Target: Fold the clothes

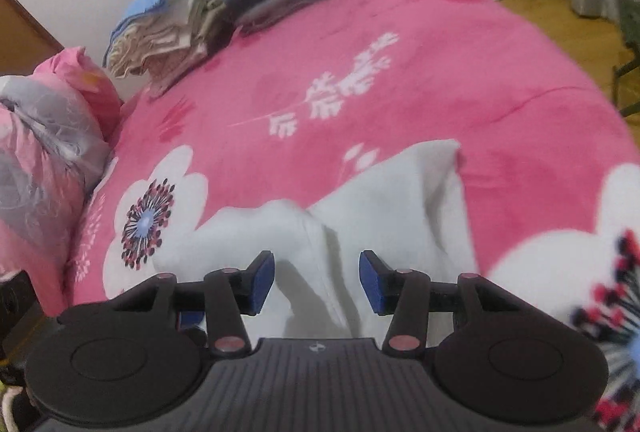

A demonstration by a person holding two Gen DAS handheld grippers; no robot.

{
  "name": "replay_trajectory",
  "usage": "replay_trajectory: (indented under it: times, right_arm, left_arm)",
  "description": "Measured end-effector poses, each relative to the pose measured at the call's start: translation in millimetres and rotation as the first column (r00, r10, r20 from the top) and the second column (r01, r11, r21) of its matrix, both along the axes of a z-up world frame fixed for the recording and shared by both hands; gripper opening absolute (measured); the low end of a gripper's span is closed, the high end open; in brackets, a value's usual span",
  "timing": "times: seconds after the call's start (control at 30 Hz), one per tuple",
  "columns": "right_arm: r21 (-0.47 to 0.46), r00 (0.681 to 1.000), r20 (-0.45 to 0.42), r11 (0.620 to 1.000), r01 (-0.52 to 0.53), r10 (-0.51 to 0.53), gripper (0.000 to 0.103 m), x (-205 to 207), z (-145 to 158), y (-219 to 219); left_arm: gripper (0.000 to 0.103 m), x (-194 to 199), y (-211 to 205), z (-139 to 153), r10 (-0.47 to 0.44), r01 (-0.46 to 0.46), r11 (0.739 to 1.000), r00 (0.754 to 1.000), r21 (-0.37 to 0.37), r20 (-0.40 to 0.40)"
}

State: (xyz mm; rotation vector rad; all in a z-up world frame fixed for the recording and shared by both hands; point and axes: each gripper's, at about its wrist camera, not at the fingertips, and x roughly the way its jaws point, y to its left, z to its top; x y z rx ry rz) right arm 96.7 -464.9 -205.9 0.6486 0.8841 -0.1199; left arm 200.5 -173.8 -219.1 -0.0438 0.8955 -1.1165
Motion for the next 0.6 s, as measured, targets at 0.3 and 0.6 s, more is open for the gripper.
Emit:
replay_trajectory:
  times: [0.3, 0.6]
  right_arm:
    - [-0.039, 0.996, 0.043, 0.997, -0.070, 0.072, 0.001, -1, 0, 14]
    - [-0.314, 0.995, 0.097, 0.949, 0.030, 0.000, 0.001, -31, 35, 0]
  left_arm:
    - [0.026, -6, -3, -2, -0.027, 0.028, 0.999, 0.999, -0.024, 0.030]
    - [0.026, -10, -24, 2, -0.092, 0.096, 0.992, 0.994, -0.085, 0.054]
